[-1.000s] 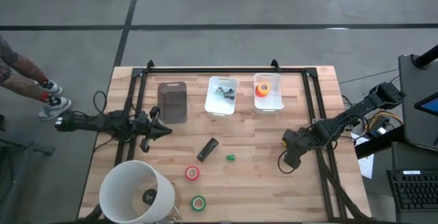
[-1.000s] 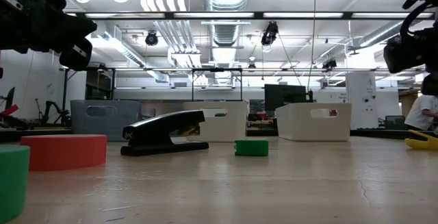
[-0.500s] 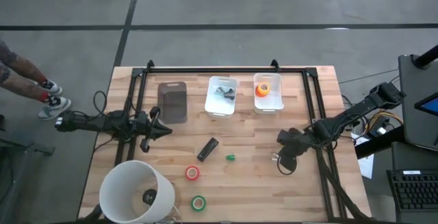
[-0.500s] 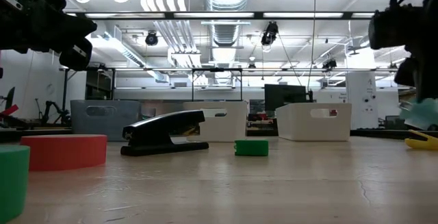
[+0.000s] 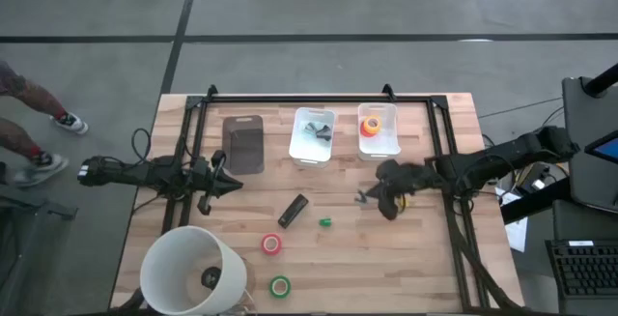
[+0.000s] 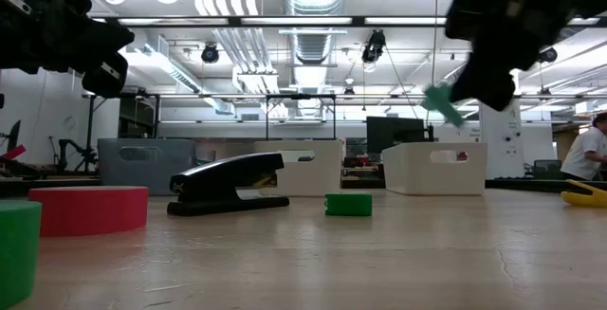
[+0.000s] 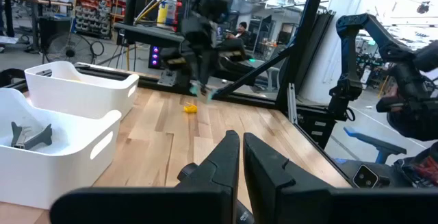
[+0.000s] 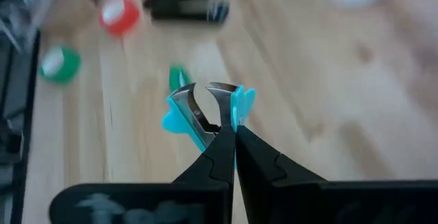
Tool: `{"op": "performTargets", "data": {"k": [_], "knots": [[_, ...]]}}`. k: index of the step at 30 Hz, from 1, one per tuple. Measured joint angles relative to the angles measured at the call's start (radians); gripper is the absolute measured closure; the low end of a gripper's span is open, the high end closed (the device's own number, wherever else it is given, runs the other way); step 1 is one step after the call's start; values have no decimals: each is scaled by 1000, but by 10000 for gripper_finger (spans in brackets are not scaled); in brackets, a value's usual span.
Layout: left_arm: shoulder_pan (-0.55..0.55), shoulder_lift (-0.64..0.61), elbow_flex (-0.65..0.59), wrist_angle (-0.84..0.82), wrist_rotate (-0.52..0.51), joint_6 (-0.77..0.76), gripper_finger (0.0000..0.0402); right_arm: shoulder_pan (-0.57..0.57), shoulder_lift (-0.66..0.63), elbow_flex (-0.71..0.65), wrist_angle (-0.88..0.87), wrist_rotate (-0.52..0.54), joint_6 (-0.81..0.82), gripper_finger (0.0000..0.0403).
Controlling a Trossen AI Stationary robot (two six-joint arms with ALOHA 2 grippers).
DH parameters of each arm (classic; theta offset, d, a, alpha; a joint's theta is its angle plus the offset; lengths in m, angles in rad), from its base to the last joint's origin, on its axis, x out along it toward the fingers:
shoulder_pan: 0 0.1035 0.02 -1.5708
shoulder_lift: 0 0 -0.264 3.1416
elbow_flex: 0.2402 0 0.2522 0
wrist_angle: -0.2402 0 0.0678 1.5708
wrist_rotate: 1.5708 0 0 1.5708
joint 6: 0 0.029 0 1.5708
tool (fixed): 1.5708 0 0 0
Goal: Pick and place Stapler, Stapler remover, tape
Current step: Put the light blue stapler remover into the left white bin
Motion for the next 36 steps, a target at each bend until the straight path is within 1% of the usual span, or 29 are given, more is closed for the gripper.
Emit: {"op": "performTargets", "data": {"k": [4, 8, 11, 12, 16, 19, 23, 25, 29, 36], "knots": [[0, 0, 0, 0, 0, 0, 376, -131, 0, 0, 110, -13, -109, 395], [0, 0, 0, 0, 0, 0, 378, -264, 20, 0, 239, -106, -168, 395], [0, 0, 0, 0, 0, 0, 377, -339, 73, 4, 338, -173, -179, 395], [0, 0, 0, 0, 0, 0, 376, -362, 96, 10, 345, -191, -186, 395], [0, 0, 0, 0, 0, 0, 378, -433, 220, 79, 342, -221, -234, 395], [0, 0, 0, 0, 0, 0, 378, -468, 323, 163, 343, -261, -282, 395], [0, 0, 0, 0, 0, 0, 376, -503, 441, 284, 317, -262, -351, 395], [0, 0, 0, 0, 0, 0, 377, -523, 495, 340, 294, -262, -358, 395], [0, 0, 0, 0, 0, 0, 378, -562, 595, 443, 208, -262, -389, 395], [0, 0, 0, 0, 0, 0, 377, -593, 747, 561, 112, -262, -424, 394]]}}
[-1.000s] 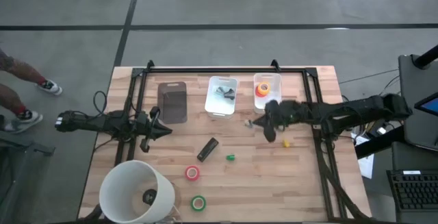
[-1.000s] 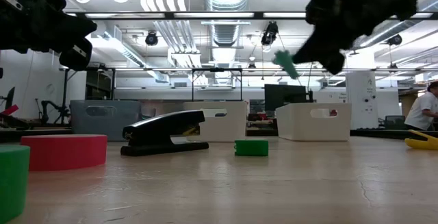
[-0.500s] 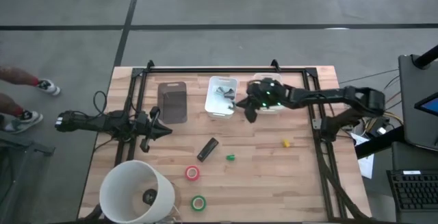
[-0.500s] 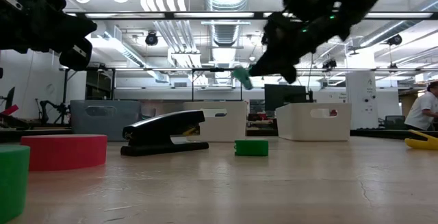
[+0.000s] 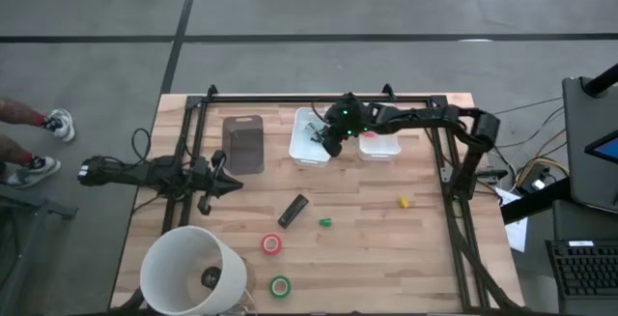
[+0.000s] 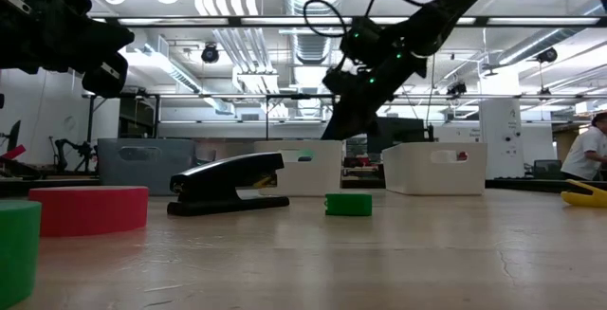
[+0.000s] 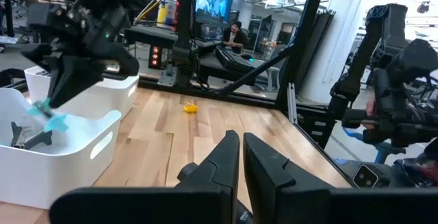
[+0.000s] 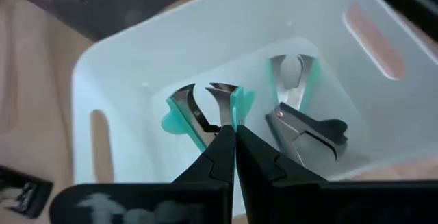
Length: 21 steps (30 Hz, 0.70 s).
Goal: Pick and place Stapler, Stapler remover, tape
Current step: Put the light blue stapler remover into the left white bin, then put the red tape into the right white bin
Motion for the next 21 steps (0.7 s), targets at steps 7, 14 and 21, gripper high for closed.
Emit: {"op": "performTargets", "data": {"k": [7, 14, 21], "knots": [[0, 0, 0, 0, 0, 0, 376, 1, 52, 60, -56, -3, -24, 394], [0, 0, 0, 0, 0, 0, 378, 3, 15, 55, -66, -9, -78, 351], [0, 0, 0, 0, 0, 0, 377, 20, -27, 40, -67, -205, -93, 274]]}}
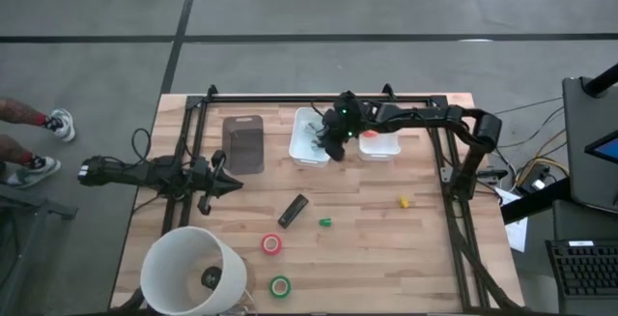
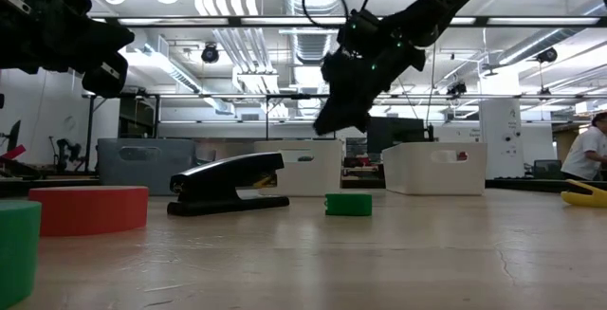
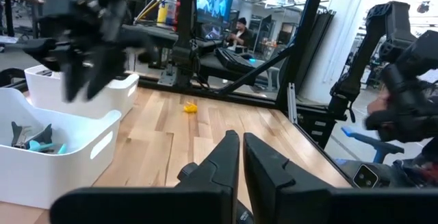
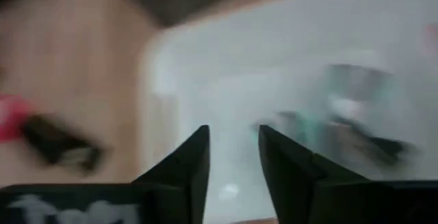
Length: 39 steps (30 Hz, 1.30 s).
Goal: Pick and place Stapler, Stapler remover, tape
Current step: Put the red tape into the right white bin
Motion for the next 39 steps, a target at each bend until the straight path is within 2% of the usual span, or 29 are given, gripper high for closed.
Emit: {"op": "performTargets", "data": {"k": [3, 11, 20, 26, 31, 35, 39], "knots": [[0, 0, 0, 0, 0, 0, 378, 37, -53, -23, 18, -108, 1, 255], [0, 0, 0, 0, 0, 0, 378, 188, -330, -195, 78, -99, 3, 242], [0, 0, 0, 0, 0, 0, 376, 437, -695, -509, 279, 129, 62, 255], [0, 0, 0, 14, -2, 31, 377, 578, -848, -691, 383, 157, 134, 261], [1, 1, 0, 159, -5, -61, 376, 675, -918, -805, 515, 157, 155, 266], [0, 6, 0, 309, -19, -230, 378, 725, -945, -865, 602, 158, 141, 266], [1, 25, 0, 385, -161, -394, 378, 740, -962, -890, 636, 196, 127, 269]]}}
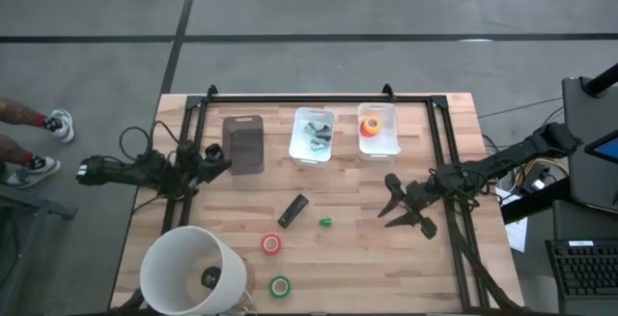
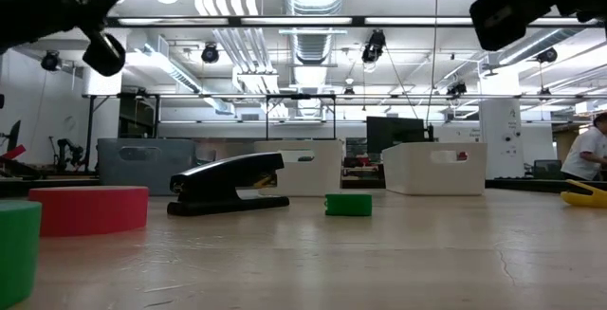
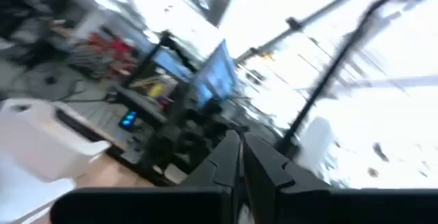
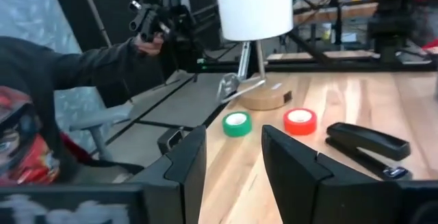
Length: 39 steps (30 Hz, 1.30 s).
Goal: Pick and place Stapler, Stapler remover, tape
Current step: Put the red tape into the right white bin
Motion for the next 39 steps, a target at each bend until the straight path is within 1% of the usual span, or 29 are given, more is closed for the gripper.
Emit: {"op": "performTargets", "data": {"k": [2, 4, 5, 7, 10, 14, 18, 21, 23, 25, 26, 29, 32, 35, 39], "knots": [[0, 13, 1, -6, -71, -46, 378, 0, 0, -2, -1, 15, 1, 271], [1, 37, 2, -7, -134, -43, 378, 0, 0, -3, 1, 16, 1, 274], [1, 54, 2, -11, -136, -47, 378, 0, 0, -3, 2, 15, 5, 275], [-1, 102, 1, -29, -129, -103, 375, 0, 1, 0, 1, 15, 12, 277], [-24, 217, 2, 2, -111, -141, 360, 6, 0, 3, 14, 15, 32, 280], [-61, 406, 45, 83, -106, -129, 321, 25, 0, 15, 52, 11, 29, 284], [-78, 587, 137, 68, -102, -141, 267, 26, 5, 23, 43, 13, 0, 288], [-105, 714, 236, 43, -50, -129, 234, 26, 7, 24, 43, 13, 1, 292], [-147, 805, 312, -9, -40, -103, 226, 26, 7, 24, 45, 12, 12, 295], [-195, 886, 418, -55, -39, -60, 224, 27, 7, 24, 45, 12, 35, 299], [-214, 921, 473, -114, -40, -51, 224, 28, 7, 24, 44, 12, 39, 300], [-242, 1022, 619, -443, -48, -78, 224, 33, 7, 22, 43, 12, 38, 306], [-262, 1115, 739, -709, -94, -177, 224, 39, 9, 22, 43, 12, 36, 311], [-284, 1213, 804, -783, -85, -222, 224, 46, 10, 22, 44, 12, 35, 317], [-310, 1331, 862, -777, -30, -226, 223, 58, 11, 21, 47, 12, 35, 321]]}}
